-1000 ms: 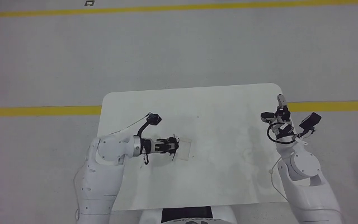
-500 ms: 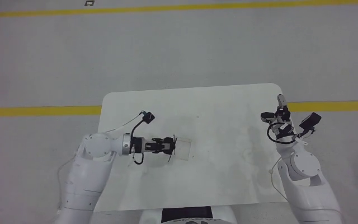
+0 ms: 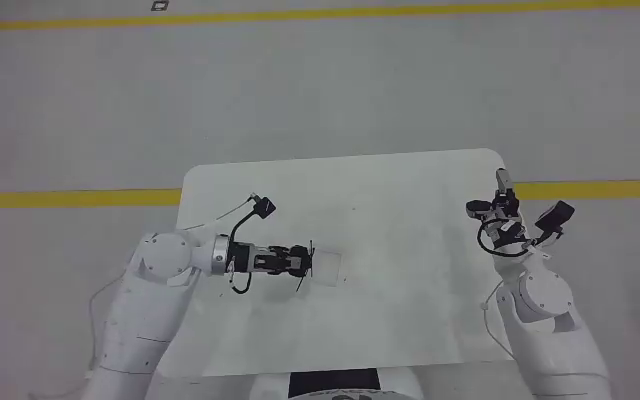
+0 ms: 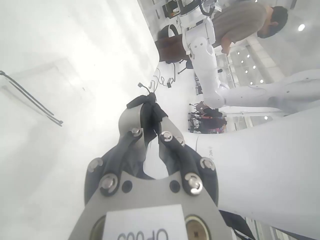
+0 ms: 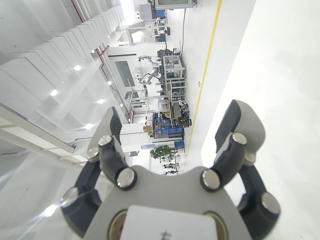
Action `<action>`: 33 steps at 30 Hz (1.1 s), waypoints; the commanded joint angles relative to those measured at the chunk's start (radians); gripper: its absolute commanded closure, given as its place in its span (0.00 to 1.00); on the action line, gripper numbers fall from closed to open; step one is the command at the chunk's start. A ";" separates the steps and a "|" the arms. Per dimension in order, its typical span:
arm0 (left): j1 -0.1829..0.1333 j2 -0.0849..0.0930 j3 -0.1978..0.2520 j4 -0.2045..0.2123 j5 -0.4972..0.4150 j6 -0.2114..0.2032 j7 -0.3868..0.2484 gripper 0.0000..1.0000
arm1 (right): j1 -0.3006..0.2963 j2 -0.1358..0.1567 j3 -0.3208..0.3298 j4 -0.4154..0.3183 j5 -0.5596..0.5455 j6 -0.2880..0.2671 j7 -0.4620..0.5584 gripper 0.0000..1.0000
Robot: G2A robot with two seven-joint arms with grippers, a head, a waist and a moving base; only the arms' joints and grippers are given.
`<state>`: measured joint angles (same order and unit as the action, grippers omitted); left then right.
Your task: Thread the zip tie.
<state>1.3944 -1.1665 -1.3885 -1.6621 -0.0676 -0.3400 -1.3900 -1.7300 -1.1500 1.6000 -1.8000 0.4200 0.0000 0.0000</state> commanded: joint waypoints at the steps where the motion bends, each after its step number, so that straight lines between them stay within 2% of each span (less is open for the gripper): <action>1: 0.000 0.000 0.000 -0.001 0.000 0.000 0.000 1.00 | 0.000 0.000 0.000 0.000 0.000 0.000 0.000 0.00; 3: 0.001 0.000 0.002 0.005 -0.008 0.007 0.019 1.00 | 0.000 0.000 0.000 0.000 0.000 0.000 0.000 0.00; 4: 0.000 -0.001 0.007 0.023 -0.027 0.027 0.037 1.00 | 0.000 0.000 0.000 0.000 0.000 0.000 0.000 0.00; 6: -0.024 0.001 0.012 0.078 -0.105 0.065 0.023 1.00 | 0.000 0.000 0.000 0.000 0.000 0.000 0.000 0.00; 7: -0.036 0.001 0.012 0.113 -0.172 0.079 0.002 1.00 | 0.000 0.000 0.000 0.000 0.000 0.000 0.000 0.00; 9: -0.066 0.006 0.027 0.184 -0.289 0.088 0.000 1.00 | 0.000 0.000 0.000 0.000 0.000 0.000 0.000 0.00; 12: -0.102 0.024 0.057 0.267 -0.423 0.096 0.000 1.00 | 0.000 0.000 0.000 0.000 0.000 0.000 0.000 0.00; 16: -0.137 0.058 0.113 0.343 -0.577 0.114 0.000 1.00 | 0.000 0.000 0.000 0.000 0.000 0.000 0.000 0.00; 18: -0.153 0.078 0.151 0.369 -0.658 0.129 0.000 1.00 | 0.000 0.000 0.000 0.000 0.000 0.000 0.000 0.00; 23: -0.192 0.125 0.244 0.410 -0.776 0.118 0.000 1.00 | 0.000 0.000 0.000 0.000 0.000 0.000 0.000 0.00; 29: -0.242 0.178 0.365 0.452 -0.862 0.060 0.000 1.00 | 0.000 0.000 0.000 0.000 0.000 0.000 0.000 0.00; 32: -0.276 0.204 0.428 0.456 -0.868 0.000 0.000 1.00 | 0.000 0.000 0.000 0.000 0.000 0.000 0.000 0.00; 33: -0.286 0.209 0.436 0.448 -0.858 0.000 0.000 1.00 | 0.000 0.000 0.000 0.000 0.000 0.000 0.000 0.00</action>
<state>1.1193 -0.9641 -0.9670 -1.2074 -0.9337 -0.3339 -1.3900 -1.7300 -1.1500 1.6000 -1.8000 0.4200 0.0000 0.0000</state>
